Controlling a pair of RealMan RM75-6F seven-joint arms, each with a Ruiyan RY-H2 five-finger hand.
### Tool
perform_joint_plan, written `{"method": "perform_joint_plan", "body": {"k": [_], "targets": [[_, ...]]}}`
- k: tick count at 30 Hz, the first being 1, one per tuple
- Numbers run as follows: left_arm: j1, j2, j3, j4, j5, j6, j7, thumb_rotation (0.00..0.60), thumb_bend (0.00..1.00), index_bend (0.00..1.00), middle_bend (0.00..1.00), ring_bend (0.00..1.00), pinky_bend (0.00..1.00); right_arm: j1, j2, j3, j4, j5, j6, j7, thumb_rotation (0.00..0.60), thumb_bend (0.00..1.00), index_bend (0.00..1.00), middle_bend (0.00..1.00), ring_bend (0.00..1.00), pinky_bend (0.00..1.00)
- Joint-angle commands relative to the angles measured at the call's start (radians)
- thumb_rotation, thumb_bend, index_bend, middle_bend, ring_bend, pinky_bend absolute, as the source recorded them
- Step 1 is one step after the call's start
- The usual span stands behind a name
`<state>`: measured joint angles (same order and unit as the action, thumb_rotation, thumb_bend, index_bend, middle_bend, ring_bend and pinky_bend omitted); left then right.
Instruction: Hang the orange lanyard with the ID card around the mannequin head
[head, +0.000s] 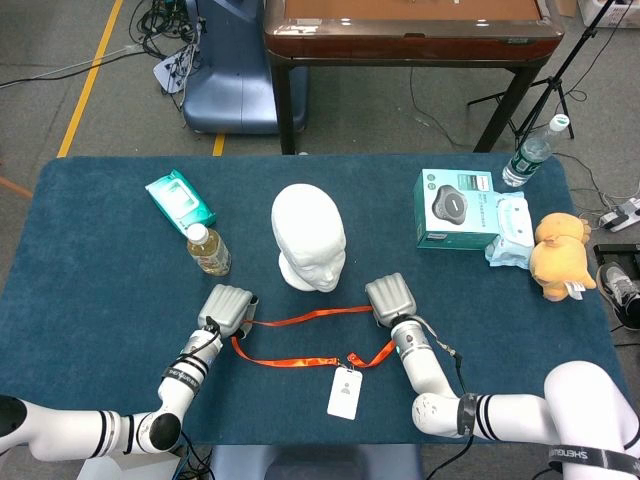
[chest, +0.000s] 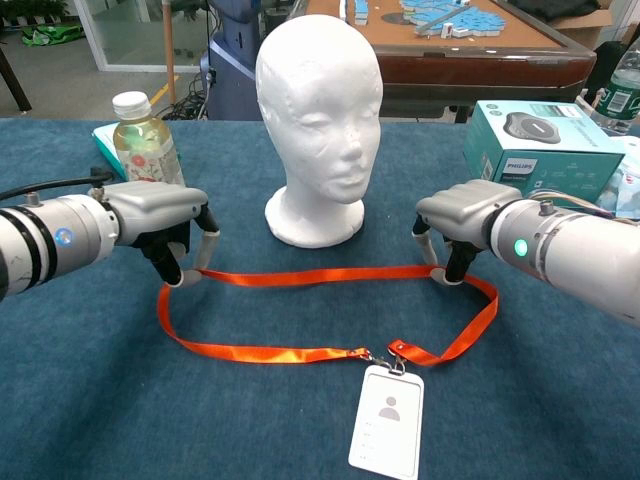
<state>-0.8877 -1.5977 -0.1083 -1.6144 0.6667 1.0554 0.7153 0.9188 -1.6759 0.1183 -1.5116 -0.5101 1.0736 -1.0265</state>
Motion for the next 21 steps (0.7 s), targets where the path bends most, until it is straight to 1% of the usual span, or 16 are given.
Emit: {"method": "perform_joint_plan", "body": {"k": [1,12,21], "targets": [[0.000,0.001,0.000,-0.001,-0.002,-0.001,0.001,0.600,0.33,0.60,0.99,1.00,1.00,0.001,-0.003,-0.001,0.004,-0.005,0.000,0.007,0.600,0.39,0.51,1.00,0.93,1.00],[0.000,0.006,0.002,0.002,-0.005,-0.006,0.004,0.600,0.33,0.60,0.99,1.00,1.00,0.014,-0.018,-0.007,0.017,0.006,0.008,-0.001,0.600,0.39,0.51,1.00,0.93,1.00],[-0.001,0.005,0.002,0.010,-0.008,-0.014,0.001,0.600,0.33,0.60,0.99,1.00,1.00,0.017,-0.029,-0.007,0.034,0.004,0.004,0.012,0.600,0.39,0.57,1.00,0.94,1.00]]}}
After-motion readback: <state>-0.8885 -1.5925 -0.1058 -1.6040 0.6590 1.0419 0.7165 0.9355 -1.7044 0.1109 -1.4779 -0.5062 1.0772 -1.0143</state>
